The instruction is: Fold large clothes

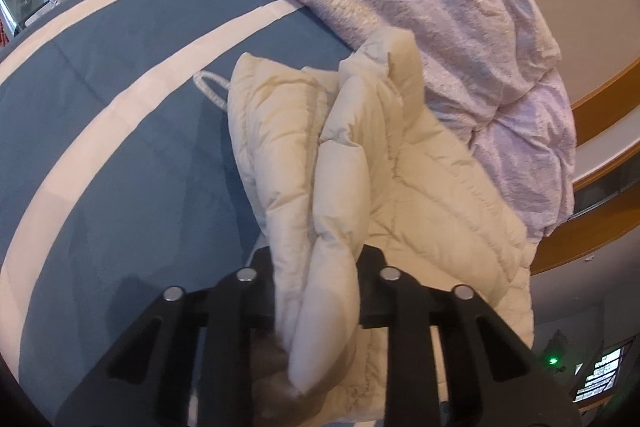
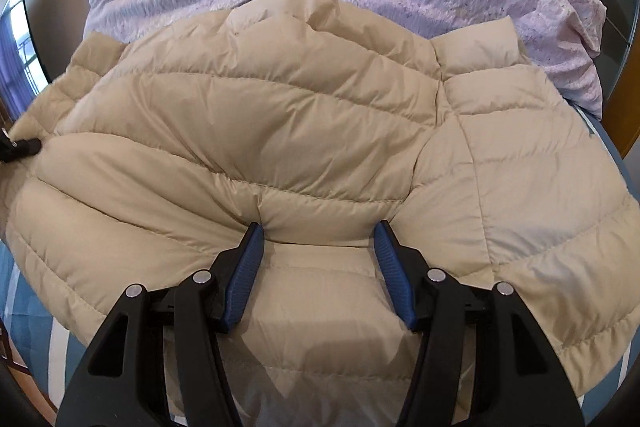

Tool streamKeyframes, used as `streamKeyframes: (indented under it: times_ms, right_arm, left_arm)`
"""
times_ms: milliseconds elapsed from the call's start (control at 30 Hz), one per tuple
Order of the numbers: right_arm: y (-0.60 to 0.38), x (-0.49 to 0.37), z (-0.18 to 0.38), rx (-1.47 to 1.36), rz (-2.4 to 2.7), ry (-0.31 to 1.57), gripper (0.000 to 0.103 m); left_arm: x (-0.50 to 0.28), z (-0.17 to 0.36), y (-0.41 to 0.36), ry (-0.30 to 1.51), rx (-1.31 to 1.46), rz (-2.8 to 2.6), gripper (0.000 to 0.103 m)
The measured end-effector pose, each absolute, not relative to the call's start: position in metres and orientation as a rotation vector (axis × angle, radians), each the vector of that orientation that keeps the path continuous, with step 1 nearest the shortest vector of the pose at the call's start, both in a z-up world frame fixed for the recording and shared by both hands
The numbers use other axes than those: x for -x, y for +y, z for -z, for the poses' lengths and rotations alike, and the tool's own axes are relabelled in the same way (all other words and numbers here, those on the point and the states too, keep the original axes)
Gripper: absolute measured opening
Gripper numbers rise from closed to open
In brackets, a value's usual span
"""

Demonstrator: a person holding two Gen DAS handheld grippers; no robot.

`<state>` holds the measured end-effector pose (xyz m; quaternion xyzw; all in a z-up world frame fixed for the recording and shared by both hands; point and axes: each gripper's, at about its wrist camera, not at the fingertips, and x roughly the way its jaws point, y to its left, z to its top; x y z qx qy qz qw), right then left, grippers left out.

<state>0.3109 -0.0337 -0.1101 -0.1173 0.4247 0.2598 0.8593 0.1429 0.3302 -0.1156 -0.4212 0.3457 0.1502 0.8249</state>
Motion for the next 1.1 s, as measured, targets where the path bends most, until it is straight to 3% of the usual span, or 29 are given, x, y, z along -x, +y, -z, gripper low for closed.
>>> streamKeyframes:
  times_ms: [300, 600, 1100]
  right_arm:
    - [-0.033, -0.313, 0.113, 0.244, -0.542, 0.897, 0.059]
    - [-0.034, -0.315, 0.113, 0.237, -0.546, 0.902, 0.059]
    - [-0.043, -0.322, 0.114, 0.196, -0.564, 0.916, 0.059]
  left_arm:
    - [-0.142, 0.073, 0.318, 0.618, 0.924, -0.216, 0.018]
    - [-0.16, 0.01, 0.257, 0.502, 0.885, 0.024, 0.018]
    - [-0.253, -0.007, 0.131, 0.602, 0.821, 0.307, 0.018]
